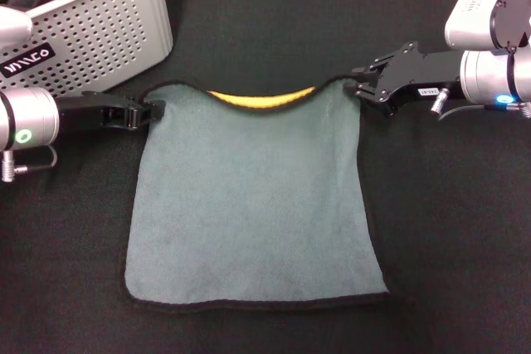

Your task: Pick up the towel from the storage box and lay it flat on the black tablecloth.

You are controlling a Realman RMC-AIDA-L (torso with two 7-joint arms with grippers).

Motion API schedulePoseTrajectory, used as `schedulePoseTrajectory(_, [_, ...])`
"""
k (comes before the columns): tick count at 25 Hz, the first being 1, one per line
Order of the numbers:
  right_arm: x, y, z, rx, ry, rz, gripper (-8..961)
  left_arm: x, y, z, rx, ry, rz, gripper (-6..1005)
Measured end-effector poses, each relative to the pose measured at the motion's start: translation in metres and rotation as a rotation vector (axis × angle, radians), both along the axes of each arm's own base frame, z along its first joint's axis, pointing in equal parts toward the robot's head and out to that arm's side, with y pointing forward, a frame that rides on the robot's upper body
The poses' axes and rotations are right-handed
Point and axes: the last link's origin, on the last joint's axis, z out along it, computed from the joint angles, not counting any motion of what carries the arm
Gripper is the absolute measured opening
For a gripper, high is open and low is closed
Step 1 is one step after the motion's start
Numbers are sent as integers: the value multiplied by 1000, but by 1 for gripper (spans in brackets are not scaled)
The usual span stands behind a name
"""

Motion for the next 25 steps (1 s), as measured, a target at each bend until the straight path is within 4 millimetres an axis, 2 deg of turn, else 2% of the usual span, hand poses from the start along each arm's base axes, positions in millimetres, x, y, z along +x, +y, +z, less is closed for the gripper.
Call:
schedulePoseTrajectory(3, [1,-1,-1,0,-7,-4,177,0,-1,0,-4,-4,1,252])
schedulePoseTrajectory(12, [3,-1,-1,7,1,-13,332,1,-3,1,-10,-21,-7,441])
schedulePoseTrajectory(14, [3,-1,1,10,6,-11,490,3,-5,4,-11,-43,-22,483])
schedulePoseTrajectory(15, [3,-2,3,13,12,-9,569,4,-6,7,-10,-55,-30,484])
schedulePoseTrajectory(20, [-1,-11,29,61,72,15,791,18,-20,31,18,-164,-168,488])
schedulePoseTrajectory(22, [-3,-18,37,62,88,32,805,24,-32,39,27,-194,-269,489])
schedulePoseTrajectory(24, [-11,-51,51,8,158,118,818,32,-45,46,47,-220,-411,490])
schedulePoseTrajectory(25, [-12,-54,51,1,164,123,825,34,-52,47,56,-227,-475,491])
